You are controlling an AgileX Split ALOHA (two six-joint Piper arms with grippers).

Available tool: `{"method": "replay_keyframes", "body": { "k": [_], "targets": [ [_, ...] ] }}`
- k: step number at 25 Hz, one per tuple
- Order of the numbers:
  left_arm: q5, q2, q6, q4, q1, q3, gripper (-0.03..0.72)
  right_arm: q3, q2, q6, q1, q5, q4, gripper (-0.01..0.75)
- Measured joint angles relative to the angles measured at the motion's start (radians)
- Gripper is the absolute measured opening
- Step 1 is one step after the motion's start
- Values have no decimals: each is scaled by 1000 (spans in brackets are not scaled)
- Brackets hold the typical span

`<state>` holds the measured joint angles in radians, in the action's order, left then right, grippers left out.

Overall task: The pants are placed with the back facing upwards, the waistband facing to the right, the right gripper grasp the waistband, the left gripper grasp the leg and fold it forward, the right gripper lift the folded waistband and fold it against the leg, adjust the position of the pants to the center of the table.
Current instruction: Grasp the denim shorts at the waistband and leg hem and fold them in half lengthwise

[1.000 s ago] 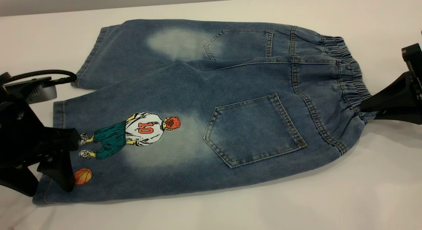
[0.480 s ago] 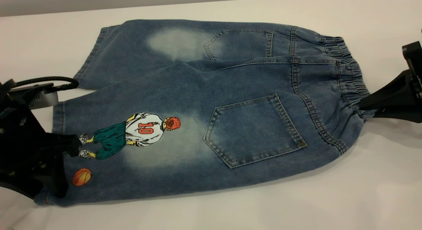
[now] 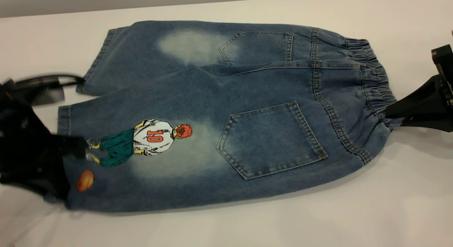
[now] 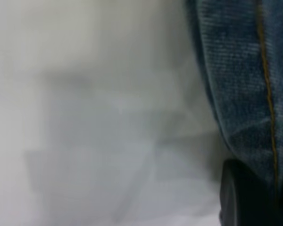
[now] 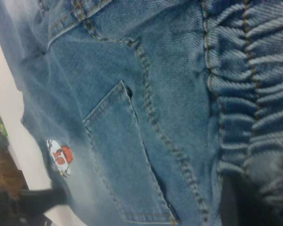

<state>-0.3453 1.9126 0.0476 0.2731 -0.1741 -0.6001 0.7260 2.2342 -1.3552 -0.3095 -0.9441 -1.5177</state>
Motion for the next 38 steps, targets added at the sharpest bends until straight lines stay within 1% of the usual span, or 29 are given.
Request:
{"method": "replay_keyframes", "body": {
  "k": [2,7,12,19,25,28,33,38],
  "targets": [
    [-23,-48,0,0,0,0,74,0,-1,-6,0,-7,-1,32],
    [-91,-172,0,-1,0,0,72,0,-1,-16,0,-31,-5,32],
    [-121,-278,6,-1,0,0,72,0,-21,-41,0,-46,-20,32],
    [-124,-351,15,-3,0,-8,69,-1,-149,-19,0,-49,-26,31],
    [-119,-360,45,28,0,-83,69,0,-249,-7,0,-45,-55,31],
    [-118,-360,81,66,0,-128,69,25,-268,22,2,-43,-51,31],
    [-117,-360,135,132,0,-190,69,90,-270,79,38,-40,-40,31],
    [-93,-359,135,131,0,-221,69,188,-270,170,74,15,28,31]
  ]
}}
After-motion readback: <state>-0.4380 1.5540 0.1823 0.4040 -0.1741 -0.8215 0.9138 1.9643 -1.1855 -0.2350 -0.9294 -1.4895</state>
